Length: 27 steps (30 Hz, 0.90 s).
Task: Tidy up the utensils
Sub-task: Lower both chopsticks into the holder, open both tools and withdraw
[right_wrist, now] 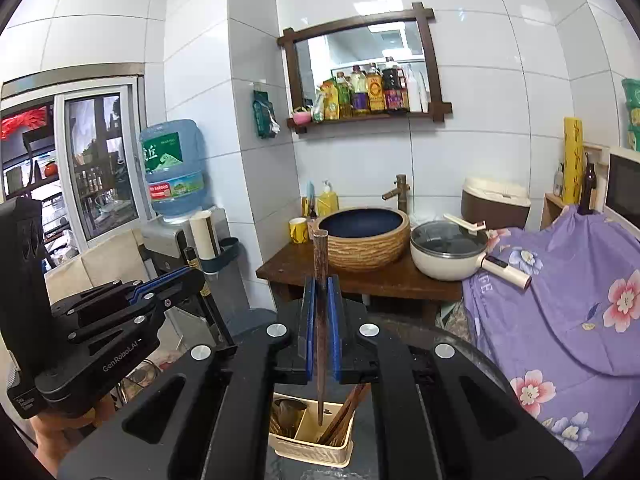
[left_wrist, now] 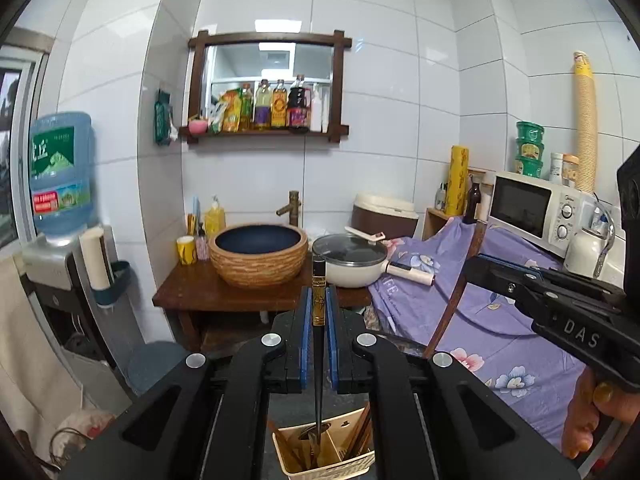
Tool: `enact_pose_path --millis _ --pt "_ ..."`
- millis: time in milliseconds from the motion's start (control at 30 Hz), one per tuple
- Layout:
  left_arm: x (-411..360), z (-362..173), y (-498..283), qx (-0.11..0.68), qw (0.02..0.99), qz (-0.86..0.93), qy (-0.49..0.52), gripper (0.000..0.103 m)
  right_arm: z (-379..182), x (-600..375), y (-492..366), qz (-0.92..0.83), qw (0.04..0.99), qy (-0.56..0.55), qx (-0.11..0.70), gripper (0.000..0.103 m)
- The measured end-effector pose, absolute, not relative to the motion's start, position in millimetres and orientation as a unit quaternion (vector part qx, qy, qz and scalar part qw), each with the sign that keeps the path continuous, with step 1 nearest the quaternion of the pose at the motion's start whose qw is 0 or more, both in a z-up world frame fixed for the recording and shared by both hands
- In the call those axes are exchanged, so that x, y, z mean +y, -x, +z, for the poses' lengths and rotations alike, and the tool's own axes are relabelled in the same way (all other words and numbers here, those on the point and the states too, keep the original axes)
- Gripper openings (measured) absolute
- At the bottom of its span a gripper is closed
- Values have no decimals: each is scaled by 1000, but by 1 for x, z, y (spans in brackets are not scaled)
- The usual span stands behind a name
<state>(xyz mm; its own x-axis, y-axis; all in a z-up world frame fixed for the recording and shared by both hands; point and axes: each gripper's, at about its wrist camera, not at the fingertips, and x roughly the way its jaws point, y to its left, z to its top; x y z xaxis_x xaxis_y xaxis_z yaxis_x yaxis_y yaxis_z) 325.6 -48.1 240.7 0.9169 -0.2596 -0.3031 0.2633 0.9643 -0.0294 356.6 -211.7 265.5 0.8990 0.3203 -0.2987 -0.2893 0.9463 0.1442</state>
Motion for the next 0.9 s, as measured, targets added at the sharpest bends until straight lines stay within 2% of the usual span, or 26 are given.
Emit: enact_pose_path --millis 500,700,900 --pt "-52 145 -366 241 963 -123 -5 7 156 -198 -403 137 962 -44 234 7" --pt "-54 112 -374 276 953 -122 -10 7 128 -197 -411 130 957 -50 253 7" --pt "-56 103 -374 274 954 -119 -23 7 114 -200 -414 123 956 -50 262 7"
